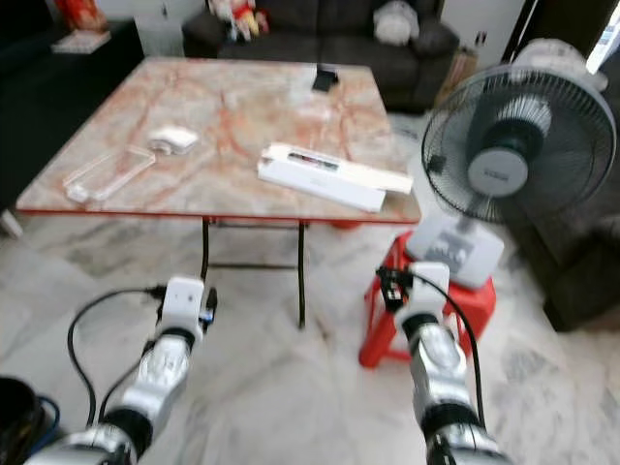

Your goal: Picking trash to rubbish bin

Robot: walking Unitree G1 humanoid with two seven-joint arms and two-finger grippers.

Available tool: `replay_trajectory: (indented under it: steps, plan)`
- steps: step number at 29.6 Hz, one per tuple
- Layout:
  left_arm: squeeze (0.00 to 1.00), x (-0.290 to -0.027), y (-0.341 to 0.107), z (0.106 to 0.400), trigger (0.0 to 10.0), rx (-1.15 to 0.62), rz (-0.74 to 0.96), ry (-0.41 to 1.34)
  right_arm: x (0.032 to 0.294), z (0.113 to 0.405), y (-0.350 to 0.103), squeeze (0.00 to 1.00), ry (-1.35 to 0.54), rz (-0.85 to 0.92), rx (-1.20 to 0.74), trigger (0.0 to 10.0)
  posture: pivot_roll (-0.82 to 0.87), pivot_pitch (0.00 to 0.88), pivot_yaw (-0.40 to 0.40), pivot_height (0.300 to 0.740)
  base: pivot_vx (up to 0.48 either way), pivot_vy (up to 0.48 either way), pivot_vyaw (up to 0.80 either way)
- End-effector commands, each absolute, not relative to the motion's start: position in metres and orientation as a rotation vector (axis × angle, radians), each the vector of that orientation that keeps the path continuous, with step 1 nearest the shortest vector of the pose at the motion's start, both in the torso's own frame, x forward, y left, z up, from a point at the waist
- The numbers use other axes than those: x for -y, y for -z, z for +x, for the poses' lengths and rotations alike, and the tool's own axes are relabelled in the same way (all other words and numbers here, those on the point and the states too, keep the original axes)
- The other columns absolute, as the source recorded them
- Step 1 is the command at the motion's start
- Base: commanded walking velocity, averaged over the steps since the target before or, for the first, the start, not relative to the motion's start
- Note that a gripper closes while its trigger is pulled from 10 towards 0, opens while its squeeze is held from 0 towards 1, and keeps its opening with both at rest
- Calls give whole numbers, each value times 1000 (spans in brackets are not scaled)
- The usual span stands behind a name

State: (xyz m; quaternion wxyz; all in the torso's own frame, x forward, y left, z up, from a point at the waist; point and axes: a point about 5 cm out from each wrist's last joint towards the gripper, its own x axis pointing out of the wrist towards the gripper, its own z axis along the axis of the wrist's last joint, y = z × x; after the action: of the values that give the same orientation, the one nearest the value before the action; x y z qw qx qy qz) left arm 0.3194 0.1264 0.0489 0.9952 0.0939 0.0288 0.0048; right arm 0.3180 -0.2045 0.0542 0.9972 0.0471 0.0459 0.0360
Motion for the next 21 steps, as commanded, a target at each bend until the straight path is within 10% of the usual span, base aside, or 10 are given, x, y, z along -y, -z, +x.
replay_trajectory:
  steps: [1, 21]
  plan:
    - [0, -121, -65, 328, 10000, 15, 173, -6, 200, 329, -74, 0, -89, 89, -2, 10000, -66, 20, -70, 740, 371, 0, 0]
    - [0, -98, -143, 354, 10000, 362, 223, 40, 179, 349, -122, 0, -173, 156, 172, 10000, -69, 27, -68, 740, 424, 0, 0]
